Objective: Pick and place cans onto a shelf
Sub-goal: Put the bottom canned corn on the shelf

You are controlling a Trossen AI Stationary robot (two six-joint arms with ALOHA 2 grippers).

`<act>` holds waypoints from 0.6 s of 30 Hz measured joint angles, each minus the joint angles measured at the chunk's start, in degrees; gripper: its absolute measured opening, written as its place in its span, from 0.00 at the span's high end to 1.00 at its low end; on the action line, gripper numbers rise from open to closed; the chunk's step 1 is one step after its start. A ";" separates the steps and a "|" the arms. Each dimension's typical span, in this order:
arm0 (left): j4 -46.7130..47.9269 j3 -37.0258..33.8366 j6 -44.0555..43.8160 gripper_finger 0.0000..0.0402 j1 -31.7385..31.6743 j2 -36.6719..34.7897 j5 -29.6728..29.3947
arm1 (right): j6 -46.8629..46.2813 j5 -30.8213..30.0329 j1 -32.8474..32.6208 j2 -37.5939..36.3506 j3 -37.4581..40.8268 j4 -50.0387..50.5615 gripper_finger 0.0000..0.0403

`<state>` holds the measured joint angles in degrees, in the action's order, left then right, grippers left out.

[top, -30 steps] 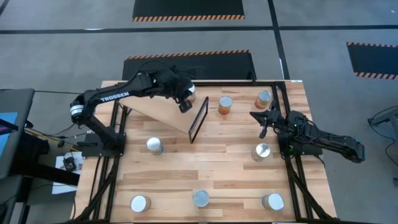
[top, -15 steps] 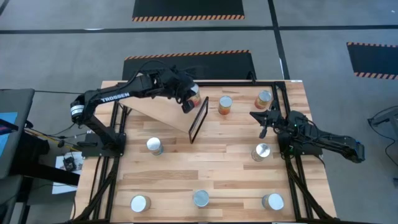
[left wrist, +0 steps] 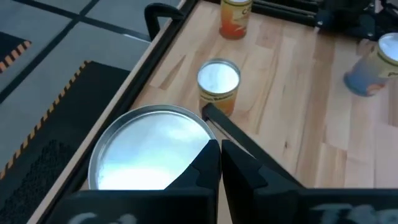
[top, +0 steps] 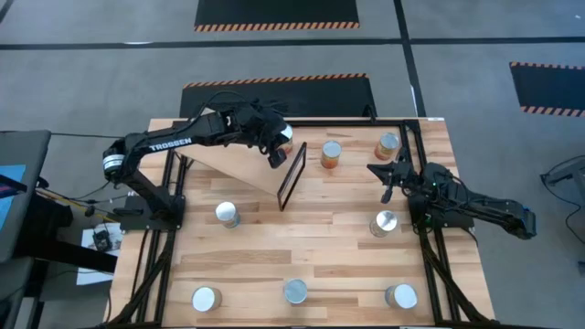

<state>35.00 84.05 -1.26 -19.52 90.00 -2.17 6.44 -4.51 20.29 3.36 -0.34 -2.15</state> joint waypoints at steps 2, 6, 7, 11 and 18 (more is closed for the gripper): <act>0.18 0.00 0.02 1.00 0.01 -0.02 0.01 | 0.00 0.00 0.01 0.02 0.00 0.00 0.93; 0.55 0.00 1.28 1.00 -0.45 -0.08 -1.35 | 0.00 -0.01 0.01 0.02 0.00 0.00 0.93; 0.69 0.00 1.48 1.00 -0.74 -0.10 -1.76 | 0.00 -0.01 0.01 0.02 0.00 0.00 0.93; 1.32 0.02 1.20 1.00 -2.20 -0.15 -3.45 | 0.00 0.00 0.01 0.01 0.00 0.00 0.93; 1.98 0.04 -0.42 1.00 -4.26 -0.15 -6.24 | 0.01 -0.01 0.01 0.02 0.00 0.00 0.93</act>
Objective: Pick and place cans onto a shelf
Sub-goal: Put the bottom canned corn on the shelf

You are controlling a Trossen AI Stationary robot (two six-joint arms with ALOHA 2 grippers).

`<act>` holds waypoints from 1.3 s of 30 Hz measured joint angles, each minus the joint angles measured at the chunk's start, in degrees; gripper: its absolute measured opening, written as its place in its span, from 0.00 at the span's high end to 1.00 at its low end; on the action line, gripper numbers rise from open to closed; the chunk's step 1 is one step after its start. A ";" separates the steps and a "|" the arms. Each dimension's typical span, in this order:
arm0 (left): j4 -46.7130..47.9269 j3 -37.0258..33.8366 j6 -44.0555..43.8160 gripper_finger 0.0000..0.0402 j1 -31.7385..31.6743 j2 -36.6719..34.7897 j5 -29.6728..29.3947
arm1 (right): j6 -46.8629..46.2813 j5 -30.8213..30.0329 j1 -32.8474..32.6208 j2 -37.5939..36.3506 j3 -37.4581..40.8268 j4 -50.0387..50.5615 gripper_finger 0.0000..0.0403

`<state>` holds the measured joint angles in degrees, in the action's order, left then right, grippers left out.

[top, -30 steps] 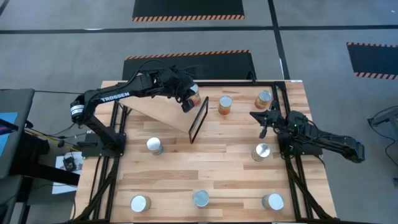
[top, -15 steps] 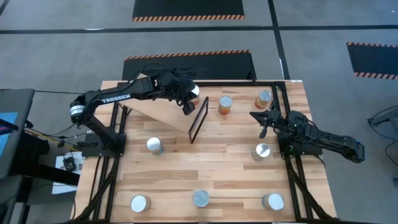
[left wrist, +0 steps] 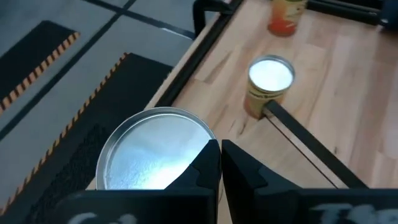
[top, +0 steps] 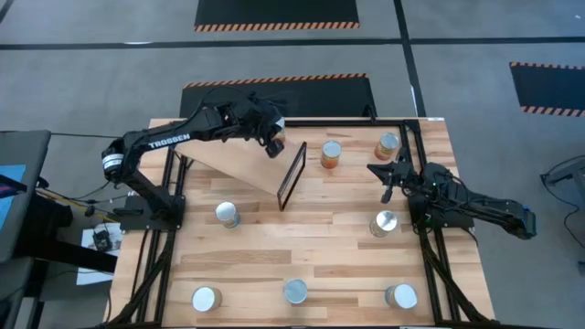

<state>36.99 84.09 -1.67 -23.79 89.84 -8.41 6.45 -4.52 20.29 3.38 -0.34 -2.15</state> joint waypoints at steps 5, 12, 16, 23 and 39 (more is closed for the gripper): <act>2.28 0.00 -1.65 1.00 -1.01 -0.92 -1.55 | -0.01 0.01 0.00 0.00 0.00 0.00 0.93; 8.39 -0.13 -4.42 1.00 -1.16 -3.59 -3.01 | -0.01 0.01 0.00 -0.02 0.00 0.00 0.93; 8.95 -0.13 -5.38 1.00 -1.14 -3.65 -3.03 | -0.01 -0.01 0.00 -0.01 -0.01 0.00 0.93; 8.73 -0.11 -5.68 1.00 -1.14 -3.61 -2.97 | -0.01 -0.01 0.00 0.00 0.00 0.00 0.93; 10.17 0.09 -6.36 0.89 -1.07 -4.04 -2.39 | -0.01 0.01 0.00 0.00 0.00 0.00 0.93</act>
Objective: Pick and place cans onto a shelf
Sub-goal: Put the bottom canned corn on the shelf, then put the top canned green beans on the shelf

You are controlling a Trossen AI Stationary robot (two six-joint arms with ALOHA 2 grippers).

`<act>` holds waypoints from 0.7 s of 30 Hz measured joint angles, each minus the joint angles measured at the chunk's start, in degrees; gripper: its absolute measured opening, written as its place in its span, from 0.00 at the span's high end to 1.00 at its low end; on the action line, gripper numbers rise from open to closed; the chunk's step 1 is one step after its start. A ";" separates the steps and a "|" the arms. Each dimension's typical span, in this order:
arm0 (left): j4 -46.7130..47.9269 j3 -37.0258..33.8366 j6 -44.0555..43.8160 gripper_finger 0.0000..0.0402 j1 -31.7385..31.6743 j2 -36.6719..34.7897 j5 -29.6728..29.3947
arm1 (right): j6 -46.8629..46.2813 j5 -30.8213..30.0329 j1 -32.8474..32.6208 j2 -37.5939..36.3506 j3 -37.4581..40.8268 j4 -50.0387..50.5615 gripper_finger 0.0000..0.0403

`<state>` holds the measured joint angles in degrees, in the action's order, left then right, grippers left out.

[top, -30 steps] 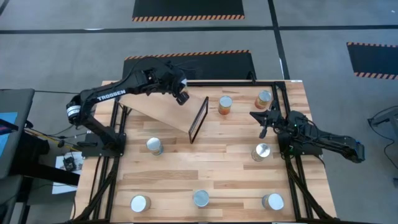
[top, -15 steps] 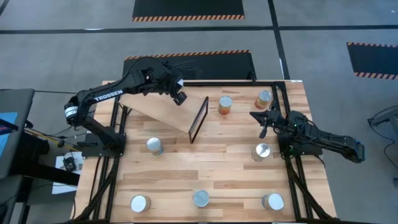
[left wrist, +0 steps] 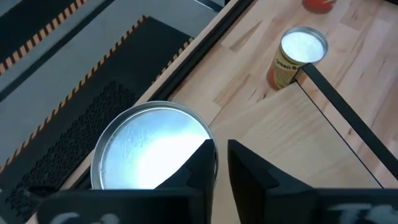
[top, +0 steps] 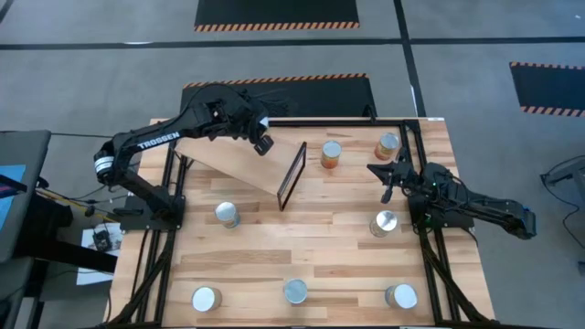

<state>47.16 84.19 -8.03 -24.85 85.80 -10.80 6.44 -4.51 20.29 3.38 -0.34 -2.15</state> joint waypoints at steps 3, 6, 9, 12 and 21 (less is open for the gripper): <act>1.97 0.85 0.00 0.86 0.02 -0.39 0.04 | 0.00 -0.02 0.00 0.00 0.00 0.00 0.93; 2.57 2.27 -0.01 0.84 0.07 -0.76 0.02 | 0.00 -0.02 0.00 0.00 0.00 0.00 0.93; 3.01 3.47 0.08 0.84 0.39 -1.18 0.00 | 0.00 -0.01 0.00 -0.02 0.00 -0.02 0.93; 3.21 4.02 1.27 0.84 0.89 -1.81 0.06 | 0.00 0.00 0.00 -0.01 0.00 -0.01 0.93; 0.36 0.18 11.87 0.92 8.95 -10.91 -1.15 | 0.00 -0.01 0.00 0.00 0.00 -0.02 0.93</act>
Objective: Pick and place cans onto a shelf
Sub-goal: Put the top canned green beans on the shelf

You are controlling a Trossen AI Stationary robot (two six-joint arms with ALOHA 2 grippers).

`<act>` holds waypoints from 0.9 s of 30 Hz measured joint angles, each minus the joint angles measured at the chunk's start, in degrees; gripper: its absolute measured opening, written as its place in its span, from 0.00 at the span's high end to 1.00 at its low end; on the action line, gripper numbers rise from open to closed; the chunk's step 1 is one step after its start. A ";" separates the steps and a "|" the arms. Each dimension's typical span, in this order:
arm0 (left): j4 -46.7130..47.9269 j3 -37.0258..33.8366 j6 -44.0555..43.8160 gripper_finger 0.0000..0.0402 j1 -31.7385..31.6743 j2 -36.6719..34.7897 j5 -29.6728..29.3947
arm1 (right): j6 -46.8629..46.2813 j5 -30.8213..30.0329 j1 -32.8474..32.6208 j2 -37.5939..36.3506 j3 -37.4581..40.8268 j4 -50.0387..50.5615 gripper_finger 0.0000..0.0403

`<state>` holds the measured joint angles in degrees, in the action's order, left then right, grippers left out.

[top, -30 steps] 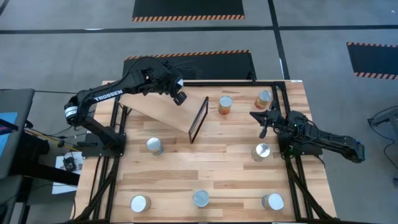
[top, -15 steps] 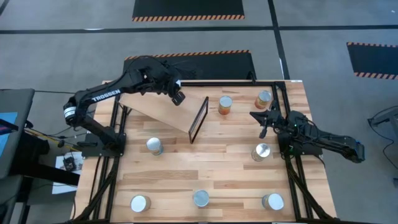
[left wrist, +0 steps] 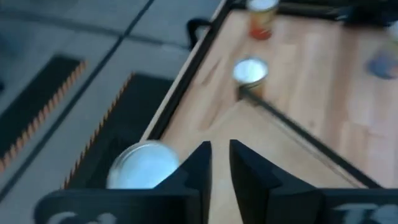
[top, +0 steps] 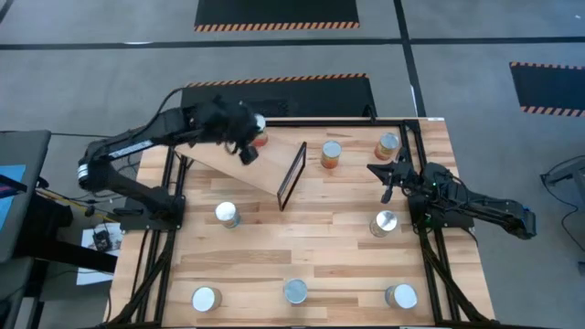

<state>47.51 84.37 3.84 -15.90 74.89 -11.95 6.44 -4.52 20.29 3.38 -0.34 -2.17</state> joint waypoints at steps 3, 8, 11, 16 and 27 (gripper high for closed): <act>-6.76 -8.10 0.39 0.98 5.55 -5.53 -0.83 | 0.00 0.01 0.00 0.00 0.00 0.01 0.93; -26.60 -26.79 -0.05 0.99 14.94 -15.99 -0.97 | 0.00 -0.01 0.00 0.00 0.00 0.02 0.93; -40.62 -38.25 -0.09 0.99 19.74 -21.42 -2.46 | 0.00 -0.02 0.00 0.00 0.00 0.02 0.93; -59.47 -52.05 1.09 0.99 24.12 -27.98 -2.99 | 0.00 -0.02 0.00 -0.02 0.00 0.02 0.93; -64.49 -62.01 1.55 0.99 24.61 -35.82 -3.23 | -0.60 0.00 0.00 -0.01 -0.01 -0.16 0.93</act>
<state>-16.98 22.36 5.40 8.71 39.07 -15.18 5.83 -4.52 20.29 3.36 -0.35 -2.34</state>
